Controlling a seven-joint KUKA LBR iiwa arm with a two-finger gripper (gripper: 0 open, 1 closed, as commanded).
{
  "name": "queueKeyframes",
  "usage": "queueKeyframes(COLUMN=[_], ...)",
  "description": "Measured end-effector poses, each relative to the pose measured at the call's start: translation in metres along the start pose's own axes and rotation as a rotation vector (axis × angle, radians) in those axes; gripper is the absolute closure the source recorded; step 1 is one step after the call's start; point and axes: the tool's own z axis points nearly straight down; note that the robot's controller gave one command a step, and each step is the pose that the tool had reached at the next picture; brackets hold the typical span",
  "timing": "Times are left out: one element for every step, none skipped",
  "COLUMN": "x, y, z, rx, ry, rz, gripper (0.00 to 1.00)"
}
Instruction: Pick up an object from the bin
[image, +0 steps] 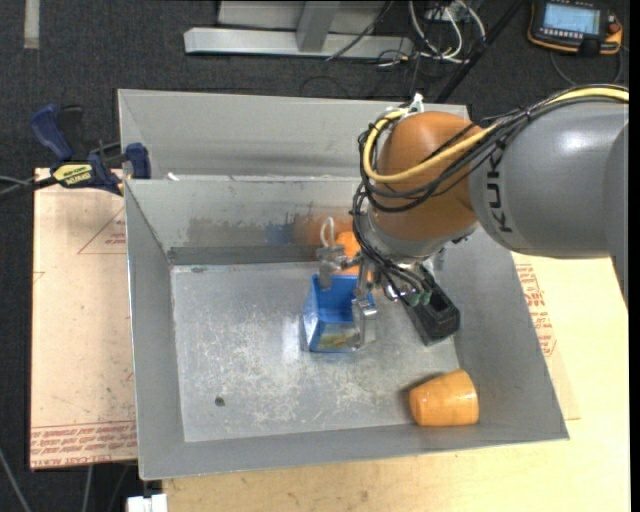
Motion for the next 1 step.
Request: queueKeyframes(x=[-0.0102], y=[-0.0214], z=[0.0025], rx=[-0.001], ry=[-0.003], rz=[0.127], gripper=[0.0])
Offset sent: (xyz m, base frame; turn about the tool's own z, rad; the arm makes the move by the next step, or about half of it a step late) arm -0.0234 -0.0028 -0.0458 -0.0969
